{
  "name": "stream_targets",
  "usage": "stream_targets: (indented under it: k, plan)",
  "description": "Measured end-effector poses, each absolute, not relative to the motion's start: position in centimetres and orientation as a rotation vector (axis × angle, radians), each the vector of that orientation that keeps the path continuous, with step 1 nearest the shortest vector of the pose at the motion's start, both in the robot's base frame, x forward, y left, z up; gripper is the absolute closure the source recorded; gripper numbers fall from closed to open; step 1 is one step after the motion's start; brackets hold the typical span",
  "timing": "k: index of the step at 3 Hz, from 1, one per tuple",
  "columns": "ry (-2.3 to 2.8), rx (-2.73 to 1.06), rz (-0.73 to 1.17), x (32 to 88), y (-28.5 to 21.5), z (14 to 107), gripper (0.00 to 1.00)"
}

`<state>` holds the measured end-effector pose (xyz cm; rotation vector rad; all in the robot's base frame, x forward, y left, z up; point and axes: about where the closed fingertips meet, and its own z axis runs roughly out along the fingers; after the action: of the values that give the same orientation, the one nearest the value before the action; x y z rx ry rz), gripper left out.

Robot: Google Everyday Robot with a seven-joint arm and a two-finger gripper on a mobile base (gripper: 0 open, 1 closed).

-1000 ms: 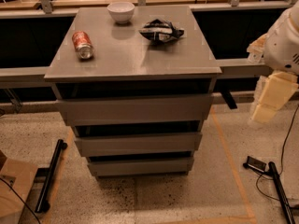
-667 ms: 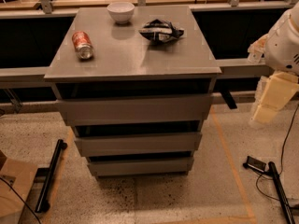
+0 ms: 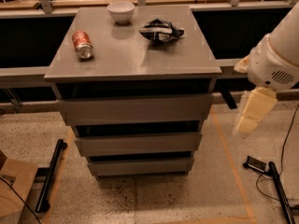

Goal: Open top drawer

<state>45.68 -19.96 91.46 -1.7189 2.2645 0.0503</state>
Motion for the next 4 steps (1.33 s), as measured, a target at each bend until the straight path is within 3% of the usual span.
stream_targets:
  k: [2, 4]
  plan:
    - [2.227, -1.606, 0.173, 49.6, -15.9, 83.3, 0.0]
    - [2.222, -1.608, 0.18, 49.9, -15.6, 82.6, 0.0]
